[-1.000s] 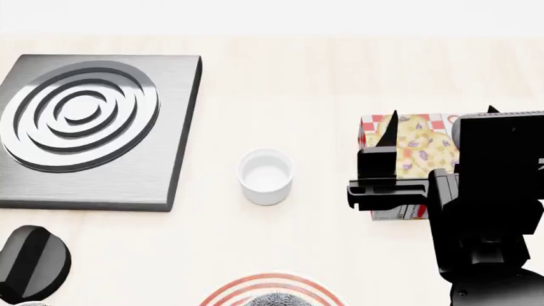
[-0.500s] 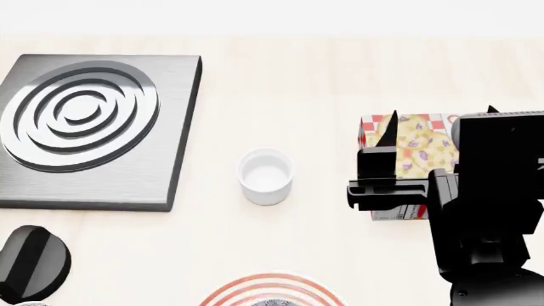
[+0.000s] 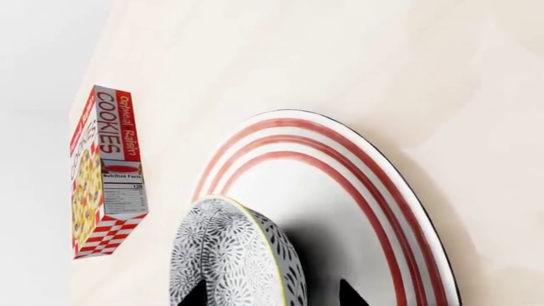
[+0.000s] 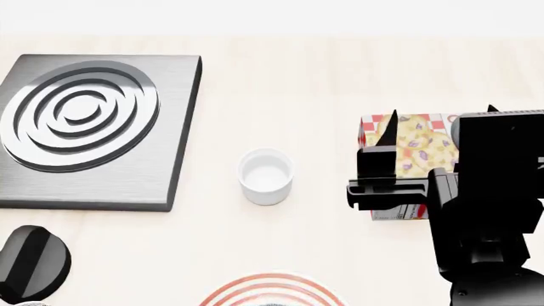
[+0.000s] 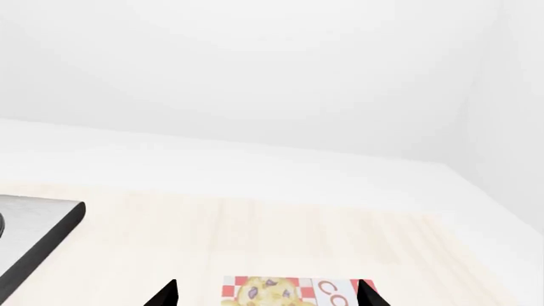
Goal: Pick the akita bowl on the stove and place it on the plate.
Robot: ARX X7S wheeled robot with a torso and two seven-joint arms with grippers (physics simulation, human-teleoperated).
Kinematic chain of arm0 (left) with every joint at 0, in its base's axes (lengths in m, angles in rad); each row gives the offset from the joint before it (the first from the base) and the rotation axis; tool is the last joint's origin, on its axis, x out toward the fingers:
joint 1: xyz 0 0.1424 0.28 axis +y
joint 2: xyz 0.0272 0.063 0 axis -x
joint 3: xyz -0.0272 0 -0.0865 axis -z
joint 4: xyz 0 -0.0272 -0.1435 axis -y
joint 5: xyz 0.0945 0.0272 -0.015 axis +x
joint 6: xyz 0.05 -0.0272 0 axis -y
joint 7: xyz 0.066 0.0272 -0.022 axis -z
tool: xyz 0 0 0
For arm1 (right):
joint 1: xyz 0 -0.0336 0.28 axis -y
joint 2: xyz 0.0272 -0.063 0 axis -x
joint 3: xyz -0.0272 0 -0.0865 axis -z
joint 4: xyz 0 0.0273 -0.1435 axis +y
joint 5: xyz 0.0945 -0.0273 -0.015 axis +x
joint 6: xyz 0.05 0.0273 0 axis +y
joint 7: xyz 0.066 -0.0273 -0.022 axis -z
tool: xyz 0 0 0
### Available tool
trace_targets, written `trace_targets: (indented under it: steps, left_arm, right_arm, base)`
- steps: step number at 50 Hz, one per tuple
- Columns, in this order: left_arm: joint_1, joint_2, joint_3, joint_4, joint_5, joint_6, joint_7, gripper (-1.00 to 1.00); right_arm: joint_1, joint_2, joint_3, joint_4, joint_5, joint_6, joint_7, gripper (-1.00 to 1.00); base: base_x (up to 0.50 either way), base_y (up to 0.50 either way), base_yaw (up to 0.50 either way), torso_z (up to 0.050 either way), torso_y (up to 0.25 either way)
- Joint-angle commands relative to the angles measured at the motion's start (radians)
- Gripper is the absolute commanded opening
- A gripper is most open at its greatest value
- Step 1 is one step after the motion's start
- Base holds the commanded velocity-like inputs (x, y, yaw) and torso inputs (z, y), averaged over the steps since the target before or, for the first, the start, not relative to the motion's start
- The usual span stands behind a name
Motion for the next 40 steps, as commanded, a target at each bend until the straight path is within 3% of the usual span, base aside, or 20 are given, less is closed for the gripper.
trace_targets:
  steps: [1,40]
  left_arm:
    - [0.002,0.002,0.015,-0.002,0.023,-0.005,-0.007,1.0]
    - [0.014,0.006,-0.127,0.049,-0.027,-0.028,-0.012,1.0]
  right_arm:
    - [-0.001,0.002,-0.003,0.004,0.001,-0.005,0.002,1.0]
    - [-0.005,0.003,-0.005,0.008,0.014,-0.012,0.012,1.0]
  base:
    - [0.0,0.0,0.0,0.0,0.0]
    - [0.0,0.0,0.0,0.0,0.0]
